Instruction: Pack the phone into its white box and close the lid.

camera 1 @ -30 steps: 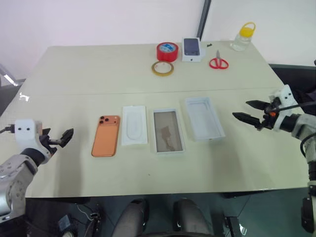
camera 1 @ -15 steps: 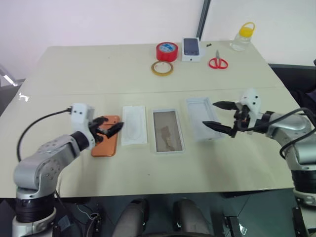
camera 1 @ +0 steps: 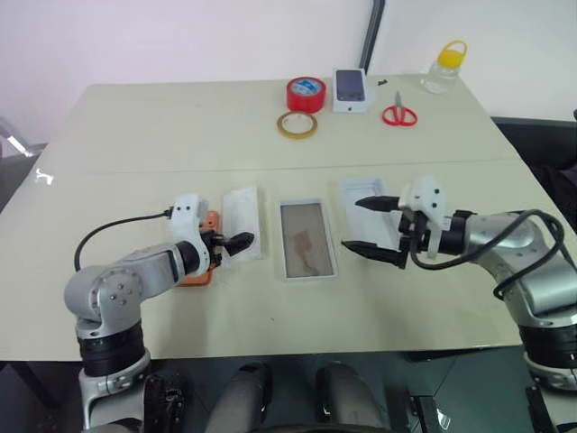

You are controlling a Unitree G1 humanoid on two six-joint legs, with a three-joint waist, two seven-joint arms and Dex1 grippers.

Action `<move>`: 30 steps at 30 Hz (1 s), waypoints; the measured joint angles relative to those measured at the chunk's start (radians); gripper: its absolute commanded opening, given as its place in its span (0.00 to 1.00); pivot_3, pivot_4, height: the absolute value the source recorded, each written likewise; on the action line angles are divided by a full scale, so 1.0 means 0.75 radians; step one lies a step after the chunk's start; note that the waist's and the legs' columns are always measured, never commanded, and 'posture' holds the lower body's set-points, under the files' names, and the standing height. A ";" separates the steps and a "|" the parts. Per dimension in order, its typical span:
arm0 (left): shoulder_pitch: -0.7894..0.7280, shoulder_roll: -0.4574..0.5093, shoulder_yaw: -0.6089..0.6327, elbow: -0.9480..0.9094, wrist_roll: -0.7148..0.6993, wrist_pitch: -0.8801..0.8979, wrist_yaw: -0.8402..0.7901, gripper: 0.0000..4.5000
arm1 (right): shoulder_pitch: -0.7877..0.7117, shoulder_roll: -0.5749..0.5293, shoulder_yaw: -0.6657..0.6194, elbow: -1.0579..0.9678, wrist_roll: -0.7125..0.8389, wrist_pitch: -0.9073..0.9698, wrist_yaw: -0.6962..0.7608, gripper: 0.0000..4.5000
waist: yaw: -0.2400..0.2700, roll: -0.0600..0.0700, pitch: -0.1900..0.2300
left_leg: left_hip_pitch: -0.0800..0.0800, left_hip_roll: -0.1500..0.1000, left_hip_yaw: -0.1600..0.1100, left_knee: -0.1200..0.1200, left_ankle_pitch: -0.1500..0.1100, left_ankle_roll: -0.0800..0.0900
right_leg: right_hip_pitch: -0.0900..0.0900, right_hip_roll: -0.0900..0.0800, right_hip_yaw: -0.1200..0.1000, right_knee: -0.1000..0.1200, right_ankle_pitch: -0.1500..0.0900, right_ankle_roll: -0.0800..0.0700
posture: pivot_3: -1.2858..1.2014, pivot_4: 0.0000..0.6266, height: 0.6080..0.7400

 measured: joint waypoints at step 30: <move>-0.131 -0.154 0.153 0.026 0.084 0.193 0.096 0.99 | 0.101 -0.041 0.041 -0.096 0.039 -0.023 0.064 0.99 | -0.001 -0.001 0.000 | 0.000 0.000 0.000 0.000 0.000 0.000 | 0.000 0.000 0.000 0.000 0.000 0.000 | 0.52 0.24 1.00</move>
